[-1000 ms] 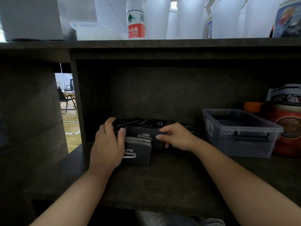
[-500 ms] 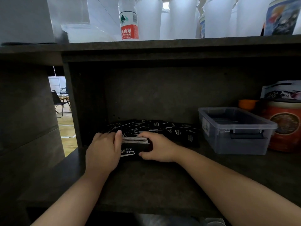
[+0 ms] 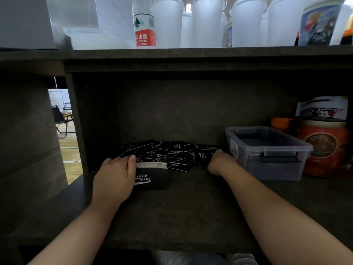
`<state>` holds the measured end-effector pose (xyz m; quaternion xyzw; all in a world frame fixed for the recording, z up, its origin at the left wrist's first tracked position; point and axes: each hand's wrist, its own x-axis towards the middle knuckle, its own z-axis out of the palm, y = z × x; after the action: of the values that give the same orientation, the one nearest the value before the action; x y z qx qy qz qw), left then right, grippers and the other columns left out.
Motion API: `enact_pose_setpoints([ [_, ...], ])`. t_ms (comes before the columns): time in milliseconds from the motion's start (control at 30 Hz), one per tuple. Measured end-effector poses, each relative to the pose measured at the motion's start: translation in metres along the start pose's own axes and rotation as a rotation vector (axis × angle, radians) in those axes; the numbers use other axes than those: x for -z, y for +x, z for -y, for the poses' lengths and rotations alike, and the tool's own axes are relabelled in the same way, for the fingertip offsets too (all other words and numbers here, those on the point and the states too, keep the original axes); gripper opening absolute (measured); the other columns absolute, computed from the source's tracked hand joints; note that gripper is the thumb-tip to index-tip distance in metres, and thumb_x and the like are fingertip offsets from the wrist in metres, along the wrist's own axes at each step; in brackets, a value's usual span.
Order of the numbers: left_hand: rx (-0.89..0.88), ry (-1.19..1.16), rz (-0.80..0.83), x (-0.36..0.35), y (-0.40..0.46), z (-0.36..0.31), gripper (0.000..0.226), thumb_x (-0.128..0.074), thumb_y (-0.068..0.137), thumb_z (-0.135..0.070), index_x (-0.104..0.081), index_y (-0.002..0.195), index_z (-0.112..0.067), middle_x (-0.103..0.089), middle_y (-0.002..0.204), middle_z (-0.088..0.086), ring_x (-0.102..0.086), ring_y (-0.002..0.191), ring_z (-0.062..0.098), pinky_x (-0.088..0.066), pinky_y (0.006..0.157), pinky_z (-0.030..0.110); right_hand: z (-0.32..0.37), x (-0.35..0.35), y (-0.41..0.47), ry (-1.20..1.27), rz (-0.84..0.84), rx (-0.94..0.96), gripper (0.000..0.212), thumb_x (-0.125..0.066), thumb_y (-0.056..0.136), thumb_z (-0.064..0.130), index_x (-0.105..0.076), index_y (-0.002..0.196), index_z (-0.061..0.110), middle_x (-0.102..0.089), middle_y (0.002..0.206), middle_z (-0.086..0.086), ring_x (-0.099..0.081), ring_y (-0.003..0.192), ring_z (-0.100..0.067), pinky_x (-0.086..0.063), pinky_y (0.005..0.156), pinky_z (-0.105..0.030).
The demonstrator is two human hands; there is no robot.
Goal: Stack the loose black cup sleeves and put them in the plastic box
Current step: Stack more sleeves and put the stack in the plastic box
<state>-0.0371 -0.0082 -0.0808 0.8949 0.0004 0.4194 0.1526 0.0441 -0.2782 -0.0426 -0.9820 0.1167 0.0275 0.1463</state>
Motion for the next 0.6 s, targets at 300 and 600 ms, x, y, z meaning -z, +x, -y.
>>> enact_pose_setpoints([
  [300, 0.004, -0.014, 0.002, 0.002, 0.001, -0.001, 0.037, -0.031, 0.100, -0.035, -0.046, 0.067, -0.025, -0.049, 0.062, -0.003, -0.051, 0.069, 0.021, -0.036, 0.058, 0.031, 0.013, 0.013, -0.022, 0.363, -0.665, 0.361, 0.068, -0.054, 0.095, 0.009, -0.016, 0.151, 0.011, -0.067, 0.104, -0.011, -0.065, 0.087, -0.025, -0.052, 0.068, -0.034],
  [600, 0.088, -0.117, -0.020, 0.002, 0.001, -0.003, 0.031, -0.040, 0.098, -0.036, -0.047, 0.124, -0.019, -0.060, 0.109, 0.004, -0.048, 0.109, 0.026, -0.047, 0.077, 0.042, 0.052, -0.024, -0.042, 0.619, -0.012, 0.881, 0.023, -0.052, 0.099, 0.013, -0.070, 0.113, 0.013, -0.067, 0.108, 0.003, -0.063, 0.102, -0.010, -0.056, 0.085, -0.029],
])
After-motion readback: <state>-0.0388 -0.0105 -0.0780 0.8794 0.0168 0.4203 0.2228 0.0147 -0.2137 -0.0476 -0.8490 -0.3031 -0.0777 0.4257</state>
